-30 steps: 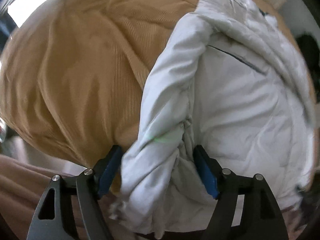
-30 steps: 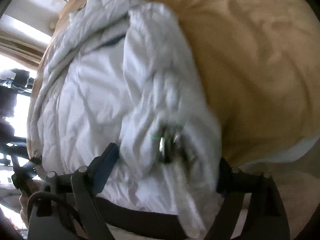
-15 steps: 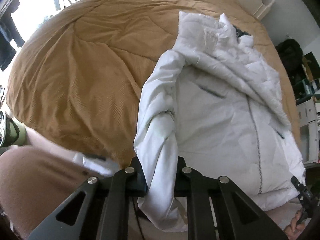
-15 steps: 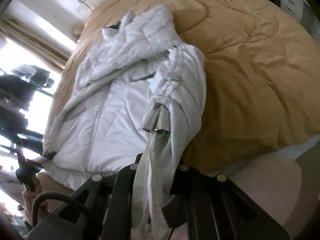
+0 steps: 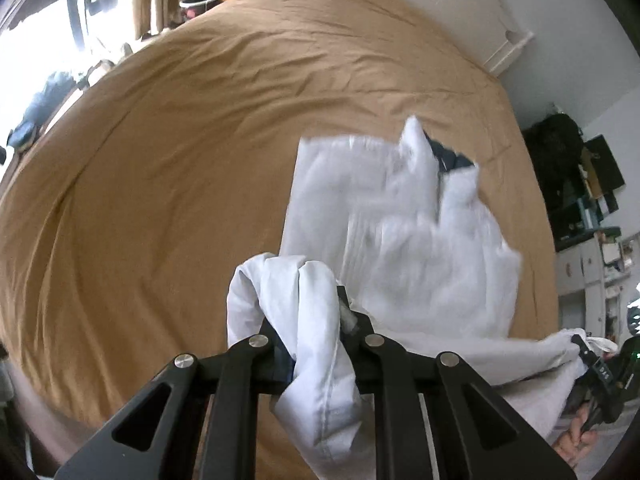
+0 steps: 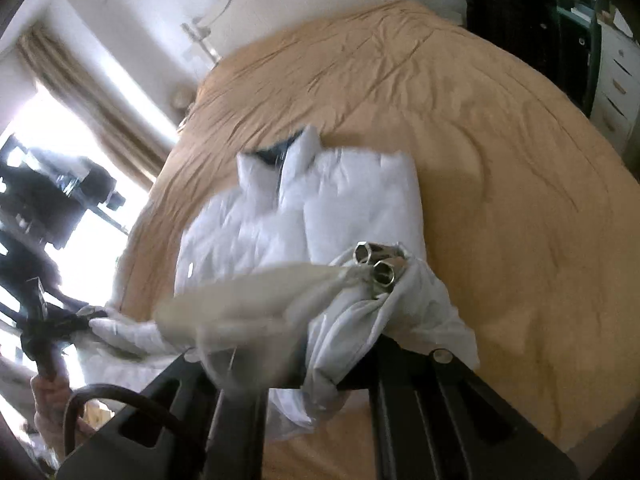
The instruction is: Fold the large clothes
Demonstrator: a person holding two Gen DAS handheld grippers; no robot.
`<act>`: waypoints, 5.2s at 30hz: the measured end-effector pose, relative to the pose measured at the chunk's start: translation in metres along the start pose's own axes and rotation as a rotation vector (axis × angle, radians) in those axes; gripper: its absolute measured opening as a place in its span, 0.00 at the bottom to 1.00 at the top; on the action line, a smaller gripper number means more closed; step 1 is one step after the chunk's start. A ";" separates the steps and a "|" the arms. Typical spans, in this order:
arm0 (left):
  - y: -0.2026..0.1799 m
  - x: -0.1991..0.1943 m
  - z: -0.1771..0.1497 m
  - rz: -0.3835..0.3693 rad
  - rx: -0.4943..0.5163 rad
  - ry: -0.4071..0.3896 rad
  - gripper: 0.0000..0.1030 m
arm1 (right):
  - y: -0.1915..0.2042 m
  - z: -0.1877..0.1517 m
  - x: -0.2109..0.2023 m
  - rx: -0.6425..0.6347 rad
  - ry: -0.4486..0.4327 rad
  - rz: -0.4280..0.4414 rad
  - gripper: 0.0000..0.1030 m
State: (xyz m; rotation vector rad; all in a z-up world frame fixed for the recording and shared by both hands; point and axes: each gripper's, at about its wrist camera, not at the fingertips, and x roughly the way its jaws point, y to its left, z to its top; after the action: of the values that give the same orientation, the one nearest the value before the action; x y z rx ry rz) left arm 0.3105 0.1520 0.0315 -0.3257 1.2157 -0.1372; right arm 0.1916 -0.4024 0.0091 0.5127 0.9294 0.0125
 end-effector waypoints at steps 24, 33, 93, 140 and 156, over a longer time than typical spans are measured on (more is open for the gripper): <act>0.004 0.241 0.123 0.050 -0.196 0.183 0.21 | -0.088 0.103 0.142 0.329 -0.071 0.109 0.83; -0.003 0.238 0.124 0.070 -0.176 0.185 0.22 | 0.061 0.046 0.166 -0.140 0.004 0.009 0.39; -0.179 0.282 0.097 0.222 0.354 -0.011 0.81 | 0.089 0.098 0.343 -0.243 0.232 -0.381 0.32; 0.006 0.213 -0.026 -0.244 -0.196 0.007 0.78 | -0.087 -0.049 0.192 0.367 0.073 0.051 0.67; -0.014 0.139 -0.078 -0.058 -0.077 0.056 0.43 | -0.046 -0.092 0.110 0.274 0.136 -0.006 0.31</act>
State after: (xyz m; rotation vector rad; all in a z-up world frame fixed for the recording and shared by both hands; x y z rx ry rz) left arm 0.2868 0.0871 -0.1124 -0.4270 1.2701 -0.1505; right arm 0.1778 -0.3799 -0.1391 0.7707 1.0728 -0.0874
